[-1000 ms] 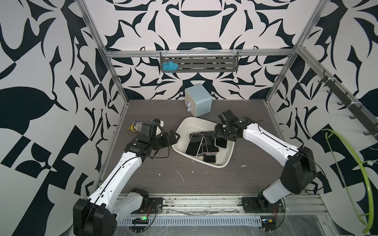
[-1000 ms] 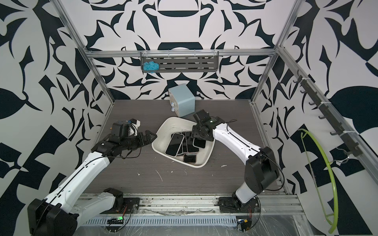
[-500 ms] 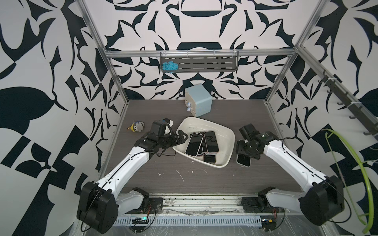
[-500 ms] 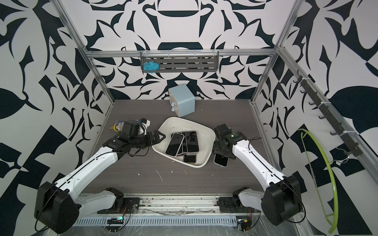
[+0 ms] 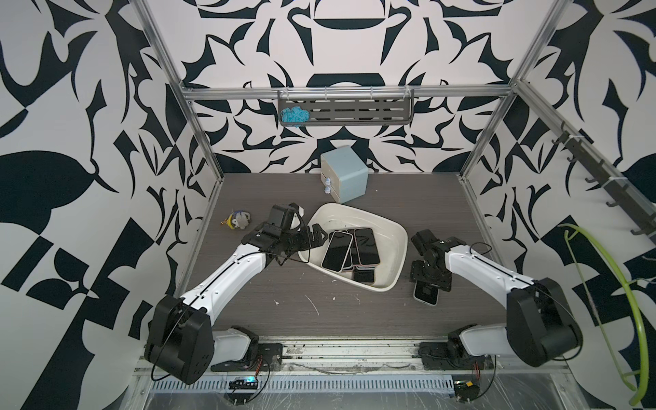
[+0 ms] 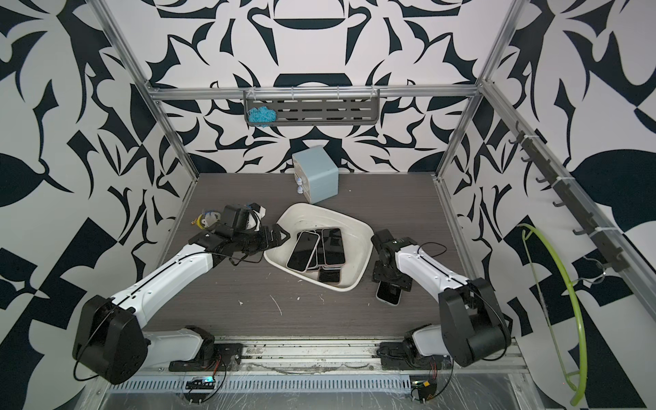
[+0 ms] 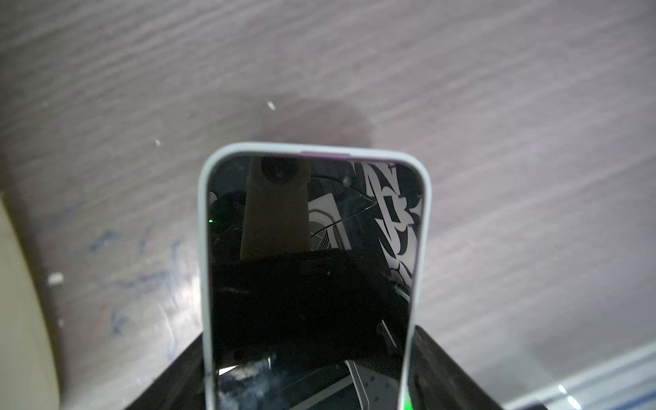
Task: Take the phone out of the storage box
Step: Place the phone at the center of the board, then move the storage box to the center of the board.
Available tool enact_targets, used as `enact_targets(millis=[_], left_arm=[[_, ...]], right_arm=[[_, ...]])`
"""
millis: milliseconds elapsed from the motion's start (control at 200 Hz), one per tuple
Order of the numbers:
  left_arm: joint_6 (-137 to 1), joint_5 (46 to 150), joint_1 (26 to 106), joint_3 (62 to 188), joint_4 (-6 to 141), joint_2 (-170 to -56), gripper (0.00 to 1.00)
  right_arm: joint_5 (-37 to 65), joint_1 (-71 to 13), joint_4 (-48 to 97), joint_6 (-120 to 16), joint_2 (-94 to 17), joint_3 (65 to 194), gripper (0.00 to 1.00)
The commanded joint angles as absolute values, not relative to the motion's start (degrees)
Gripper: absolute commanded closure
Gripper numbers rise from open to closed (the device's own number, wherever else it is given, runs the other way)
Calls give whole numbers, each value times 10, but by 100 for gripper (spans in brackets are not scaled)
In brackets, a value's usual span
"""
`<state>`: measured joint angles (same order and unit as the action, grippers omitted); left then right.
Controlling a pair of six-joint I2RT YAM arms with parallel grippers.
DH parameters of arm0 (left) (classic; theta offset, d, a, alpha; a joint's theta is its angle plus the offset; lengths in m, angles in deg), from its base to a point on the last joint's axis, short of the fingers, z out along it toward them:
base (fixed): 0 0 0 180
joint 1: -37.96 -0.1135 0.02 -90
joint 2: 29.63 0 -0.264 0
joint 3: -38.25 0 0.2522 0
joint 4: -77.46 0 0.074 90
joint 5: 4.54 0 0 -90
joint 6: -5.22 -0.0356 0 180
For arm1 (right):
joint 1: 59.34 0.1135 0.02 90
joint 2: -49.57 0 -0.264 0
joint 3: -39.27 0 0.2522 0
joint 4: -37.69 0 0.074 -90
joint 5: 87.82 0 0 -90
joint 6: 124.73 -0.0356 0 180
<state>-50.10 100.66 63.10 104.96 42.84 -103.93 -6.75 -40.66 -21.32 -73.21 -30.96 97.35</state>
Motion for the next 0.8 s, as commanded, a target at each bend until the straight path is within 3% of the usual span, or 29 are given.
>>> enact_targets(millis=[0,795], left_arm=[[-513,995,631,1058,407,-1031,0],[-531,959,608,1045,366,-984,0]], right_arm=[[-79,-407,-175,-706,-332,993,37],[-69,-334,-158,-600,-576,1216,36]])
